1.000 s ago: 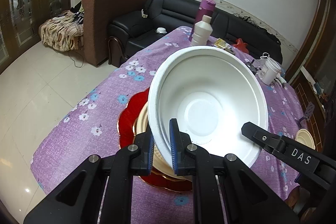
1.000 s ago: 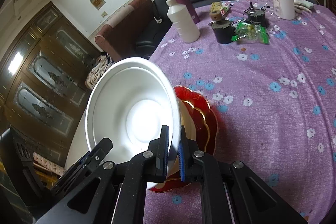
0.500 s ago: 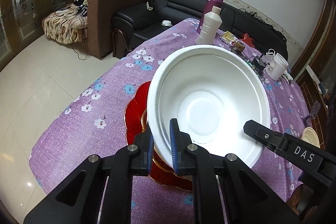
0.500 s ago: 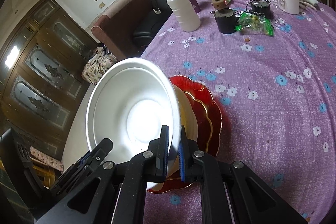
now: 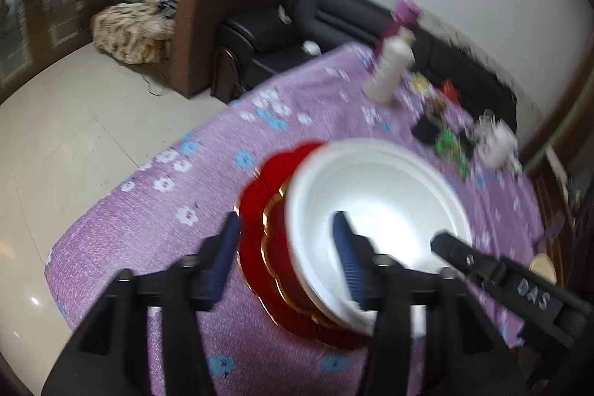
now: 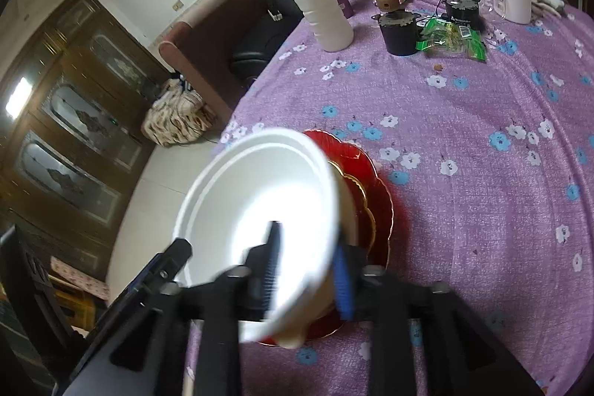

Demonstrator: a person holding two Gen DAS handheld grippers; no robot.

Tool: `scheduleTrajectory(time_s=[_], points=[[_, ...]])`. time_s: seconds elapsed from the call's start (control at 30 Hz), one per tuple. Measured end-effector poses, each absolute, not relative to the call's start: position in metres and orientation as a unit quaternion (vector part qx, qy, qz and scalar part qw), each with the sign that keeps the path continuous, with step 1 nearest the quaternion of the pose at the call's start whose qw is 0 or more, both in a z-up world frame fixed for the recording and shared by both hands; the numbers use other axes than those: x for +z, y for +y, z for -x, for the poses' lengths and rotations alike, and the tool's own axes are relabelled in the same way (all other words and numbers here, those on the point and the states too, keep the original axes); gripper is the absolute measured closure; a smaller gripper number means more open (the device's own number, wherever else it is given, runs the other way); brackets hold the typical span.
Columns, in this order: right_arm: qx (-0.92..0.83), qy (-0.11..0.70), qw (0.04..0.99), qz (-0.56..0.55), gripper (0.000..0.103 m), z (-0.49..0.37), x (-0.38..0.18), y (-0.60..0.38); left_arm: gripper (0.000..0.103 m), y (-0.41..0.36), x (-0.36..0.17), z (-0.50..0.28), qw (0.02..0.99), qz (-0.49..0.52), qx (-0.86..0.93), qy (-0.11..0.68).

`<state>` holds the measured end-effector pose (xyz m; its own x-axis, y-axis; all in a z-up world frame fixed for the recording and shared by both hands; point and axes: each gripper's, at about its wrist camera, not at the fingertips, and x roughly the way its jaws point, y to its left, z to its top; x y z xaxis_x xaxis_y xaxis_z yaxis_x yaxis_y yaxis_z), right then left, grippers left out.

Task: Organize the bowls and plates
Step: 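Open both grippers and move them to the second cream plastic bowl, then grasp the rim of the second cream plastic bowl with both grippers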

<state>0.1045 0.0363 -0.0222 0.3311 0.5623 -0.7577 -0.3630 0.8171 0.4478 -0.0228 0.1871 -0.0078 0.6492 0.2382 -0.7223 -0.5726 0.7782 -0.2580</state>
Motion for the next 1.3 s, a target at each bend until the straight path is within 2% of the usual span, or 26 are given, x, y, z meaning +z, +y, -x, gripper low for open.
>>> scheduleTrajectory(time_s=[0.1, 0.2, 0.27, 0.43, 0.53, 0.83, 1.0, 1.23, 1.3], points=[[0.284, 0.489, 0.817, -0.113, 0.043, -0.101, -0.015, 0.024, 0.032, 0.196, 0.003, 0.038, 0.873, 0.284, 0.259, 0.301], [0.280, 0.471, 0.825, -0.136, 0.037, -0.099, -0.006, 0.004, 0.022, 0.192, 0.014, 0.045, 0.877, 0.304, 0.263, 0.264], [0.284, 0.465, 0.823, -0.164, 0.035, -0.100, -0.002, -0.014, 0.021, 0.180, 0.021, 0.041, 0.886, 0.296, 0.249, 0.256], [0.272, 0.457, 0.826, -0.188, 0.035, -0.099, 0.002, -0.062, 0.020, 0.132, 0.030, 0.016, 0.913, 0.246, 0.175, 0.276], [0.243, 0.452, 0.833, -0.207, 0.035, -0.099, 0.000, -0.108, 0.020, 0.093, 0.028, -0.010, 0.916, 0.222, 0.108, 0.316], [0.089, 0.414, 0.867, -0.262, 0.034, -0.086, 0.001, -0.285, 0.021, -0.056, -0.004, -0.097, 0.879, 0.169, -0.112, 0.432], [-0.002, 0.403, 0.865, -0.300, 0.033, -0.091, -0.007, -0.372, 0.021, -0.122, -0.019, -0.134, 0.853, 0.162, -0.156, 0.470], [-0.033, 0.421, 0.845, -0.329, 0.033, -0.123, -0.028, -0.420, 0.021, -0.185, -0.031, -0.175, 0.844, 0.130, -0.183, 0.487], [-0.040, 0.425, 0.841, -0.332, 0.035, -0.129, -0.033, -0.421, 0.021, -0.197, -0.040, -0.186, 0.838, 0.128, -0.185, 0.497]])
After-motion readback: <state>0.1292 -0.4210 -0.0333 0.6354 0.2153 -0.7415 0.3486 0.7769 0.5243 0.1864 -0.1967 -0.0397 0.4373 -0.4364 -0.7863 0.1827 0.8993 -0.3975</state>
